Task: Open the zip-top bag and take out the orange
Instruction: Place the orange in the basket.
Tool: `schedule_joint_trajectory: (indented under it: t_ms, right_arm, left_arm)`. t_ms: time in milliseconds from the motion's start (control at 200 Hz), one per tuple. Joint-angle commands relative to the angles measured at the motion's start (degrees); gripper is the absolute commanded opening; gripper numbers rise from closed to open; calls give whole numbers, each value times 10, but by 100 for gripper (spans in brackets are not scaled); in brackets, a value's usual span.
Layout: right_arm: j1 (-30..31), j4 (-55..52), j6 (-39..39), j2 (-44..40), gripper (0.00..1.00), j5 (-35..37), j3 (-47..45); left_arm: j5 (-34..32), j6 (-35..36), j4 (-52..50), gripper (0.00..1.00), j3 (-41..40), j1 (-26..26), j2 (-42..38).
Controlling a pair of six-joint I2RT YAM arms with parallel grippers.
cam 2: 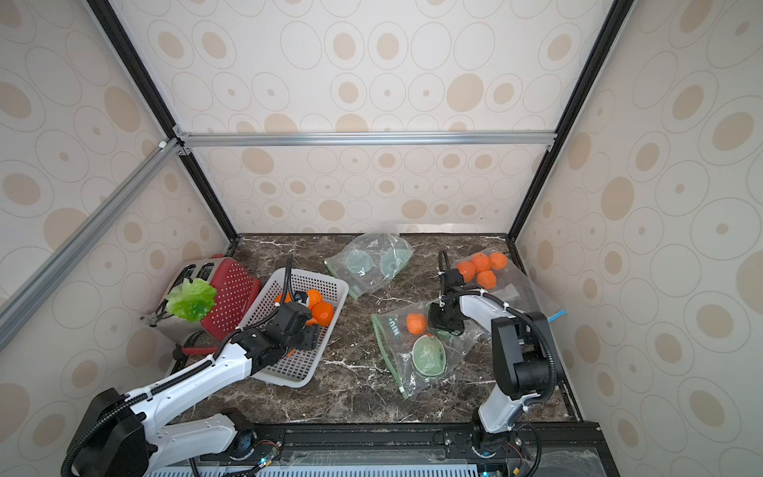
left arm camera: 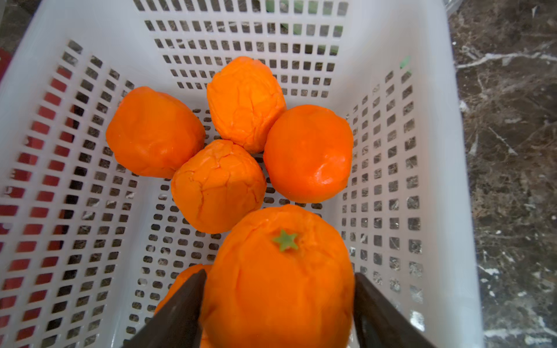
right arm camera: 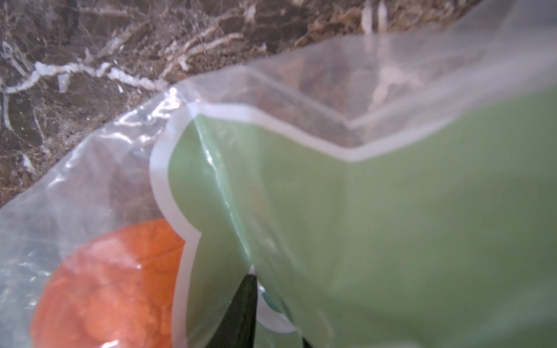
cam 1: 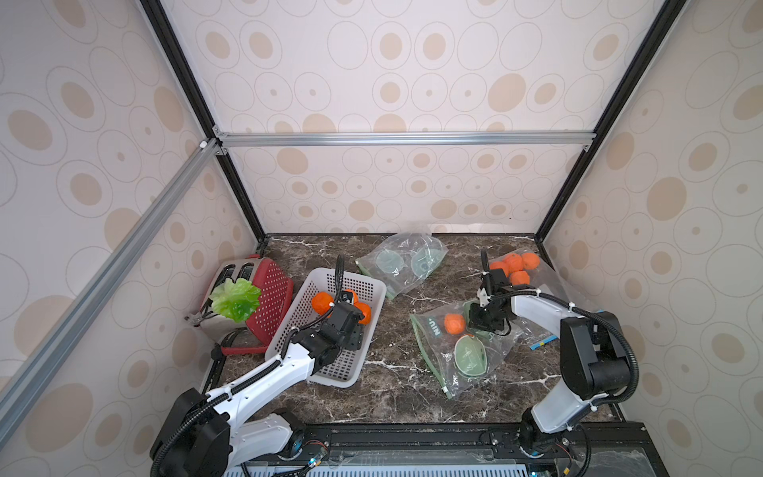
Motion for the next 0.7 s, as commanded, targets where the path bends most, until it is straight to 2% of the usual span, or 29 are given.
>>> schedule_joint_trajectory:
  t_ms: [0,100,200,295,351,421,526,616,696]
  right_arm:
    - [-3,-4,2,-16,28,-1,-9]
    - [-3,-4,2,-16,28,-2,-7]
    - [-3,-4,2,-17,28,-2,-8]
    - [-3,-4,1,-17,28,-1,-8]
    - [-3,-6,1,-17,28,-1,-7]
    - [-3,-4,2,-16,28,-2,-7]
    - [-3,-5,1,-16,28,-2,-6]
    - [-3,-5,1,-18,28,0,-8]
    - [-3,-5,1,-18,28,-1,-8]
  left_arm:
    - [46,6,-4,79,4,5,-48]
    - [114,27,13,80,-3,4,-99]
    - [144,27,8,76,1,0,-122]
    - [198,43,46,71,-4,-37,-115]
    - [225,53,69,69,-2,-71,-89]
    - [243,52,106,61,-2,-115,-37]
    - [223,46,156,54,14,-179,52]
    - [224,49,187,47,40,-209,118]
    - [231,46,220,42,52,-212,165]
